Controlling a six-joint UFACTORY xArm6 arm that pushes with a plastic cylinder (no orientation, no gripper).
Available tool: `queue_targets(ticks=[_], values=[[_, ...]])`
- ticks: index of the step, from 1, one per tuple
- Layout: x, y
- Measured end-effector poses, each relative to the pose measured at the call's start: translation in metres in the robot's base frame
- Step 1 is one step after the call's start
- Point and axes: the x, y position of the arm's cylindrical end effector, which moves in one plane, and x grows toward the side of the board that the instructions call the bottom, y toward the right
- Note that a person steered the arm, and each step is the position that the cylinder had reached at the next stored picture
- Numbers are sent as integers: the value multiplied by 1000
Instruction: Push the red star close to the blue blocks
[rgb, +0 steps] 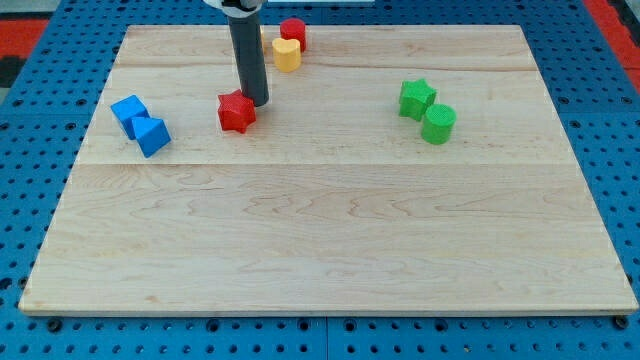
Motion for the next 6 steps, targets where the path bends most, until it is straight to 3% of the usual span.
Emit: queue_targets(ticks=[1,3,6], values=[[3,16],[16,-82],[-133,142]])
